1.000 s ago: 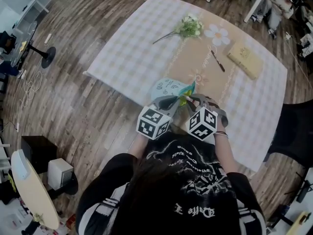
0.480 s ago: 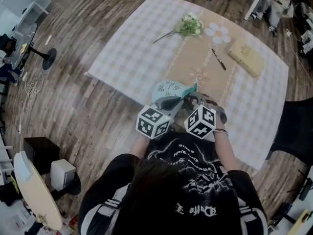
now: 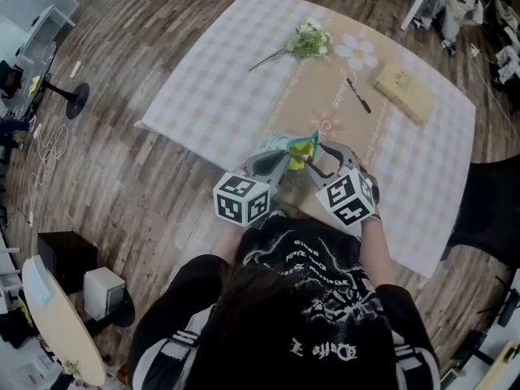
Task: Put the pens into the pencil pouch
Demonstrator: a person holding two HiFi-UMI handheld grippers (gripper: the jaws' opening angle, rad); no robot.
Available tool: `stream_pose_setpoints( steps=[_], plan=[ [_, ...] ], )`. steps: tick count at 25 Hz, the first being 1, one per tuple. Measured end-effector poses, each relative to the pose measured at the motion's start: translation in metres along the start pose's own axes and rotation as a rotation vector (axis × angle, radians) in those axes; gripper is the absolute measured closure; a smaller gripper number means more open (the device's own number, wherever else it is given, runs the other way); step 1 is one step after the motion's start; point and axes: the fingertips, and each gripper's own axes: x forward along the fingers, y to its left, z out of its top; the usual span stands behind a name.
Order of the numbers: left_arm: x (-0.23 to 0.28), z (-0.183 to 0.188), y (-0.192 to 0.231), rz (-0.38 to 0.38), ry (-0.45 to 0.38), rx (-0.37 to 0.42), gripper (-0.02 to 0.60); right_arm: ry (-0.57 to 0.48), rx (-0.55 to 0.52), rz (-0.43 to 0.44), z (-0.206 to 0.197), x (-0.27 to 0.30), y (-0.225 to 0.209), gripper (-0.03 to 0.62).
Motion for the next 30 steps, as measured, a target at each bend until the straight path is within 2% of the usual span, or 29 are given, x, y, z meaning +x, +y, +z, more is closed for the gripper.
stream_pose_setpoints(
  steps=[7, 14, 20, 30],
  plan=[
    [-0.002, 0.027, 0.020, 0.089, -0.033, 0.002, 0.549, -0.038, 0.162, -0.124, -0.023, -0.019, -0.062, 0.384],
    [0.001, 0.052, 0.037, 0.181, -0.076, -0.008, 0.549, -0.064, 0.252, -0.219, -0.043, -0.019, -0.143, 0.387],
    [0.009, 0.062, 0.048, 0.241, -0.079, -0.025, 0.549, -0.065, 0.322, -0.249, -0.064, 0.002, -0.199, 0.388],
    [0.028, 0.083, 0.062, 0.311, -0.100, -0.035, 0.549, 0.006, 0.390, -0.222, -0.113, 0.057, -0.256, 0.390]
  ],
)
